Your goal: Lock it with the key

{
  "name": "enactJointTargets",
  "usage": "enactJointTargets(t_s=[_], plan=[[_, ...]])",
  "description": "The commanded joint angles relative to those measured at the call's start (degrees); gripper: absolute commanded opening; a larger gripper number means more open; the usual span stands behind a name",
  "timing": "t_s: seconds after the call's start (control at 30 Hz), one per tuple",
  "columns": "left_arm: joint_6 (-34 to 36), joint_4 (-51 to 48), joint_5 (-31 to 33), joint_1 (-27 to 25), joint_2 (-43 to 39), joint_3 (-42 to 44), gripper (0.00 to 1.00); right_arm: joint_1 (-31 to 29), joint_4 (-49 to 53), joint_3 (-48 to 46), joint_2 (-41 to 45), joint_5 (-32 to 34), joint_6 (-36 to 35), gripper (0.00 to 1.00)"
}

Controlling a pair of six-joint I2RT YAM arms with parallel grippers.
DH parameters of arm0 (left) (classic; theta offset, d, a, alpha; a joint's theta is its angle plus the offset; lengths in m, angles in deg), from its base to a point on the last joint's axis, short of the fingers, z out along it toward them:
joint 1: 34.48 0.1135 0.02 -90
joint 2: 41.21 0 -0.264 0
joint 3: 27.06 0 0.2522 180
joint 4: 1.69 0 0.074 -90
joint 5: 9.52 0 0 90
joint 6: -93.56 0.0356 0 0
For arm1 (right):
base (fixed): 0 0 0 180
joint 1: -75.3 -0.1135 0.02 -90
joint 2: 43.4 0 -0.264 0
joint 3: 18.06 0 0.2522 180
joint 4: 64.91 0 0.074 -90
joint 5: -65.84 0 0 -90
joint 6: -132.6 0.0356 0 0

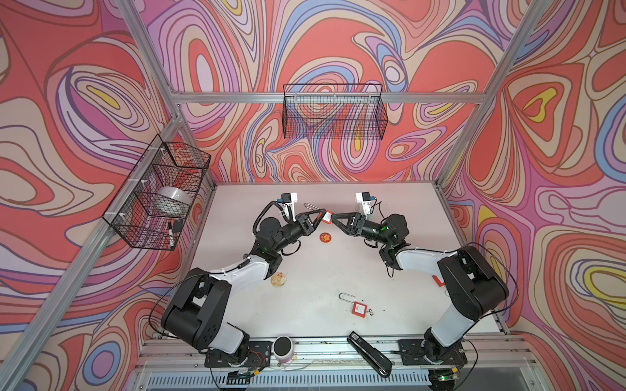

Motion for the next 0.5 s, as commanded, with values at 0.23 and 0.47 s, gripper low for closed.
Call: enactJointTargets(t_s=[0.23, 0.47], plan=[[-2.2, 8.5, 0.3, -0.5, 1.2, -1.8, 0.0, -0.3, -7.1, 0.9, -2.3, -3.4, 4.4, 0.55], [-2.9, 9.9, 0.2, -1.0, 1.9, -1.5, 0.0, -0.5, -8.6, 2.5, -4.0, -3.6, 5.8, 0.43]])
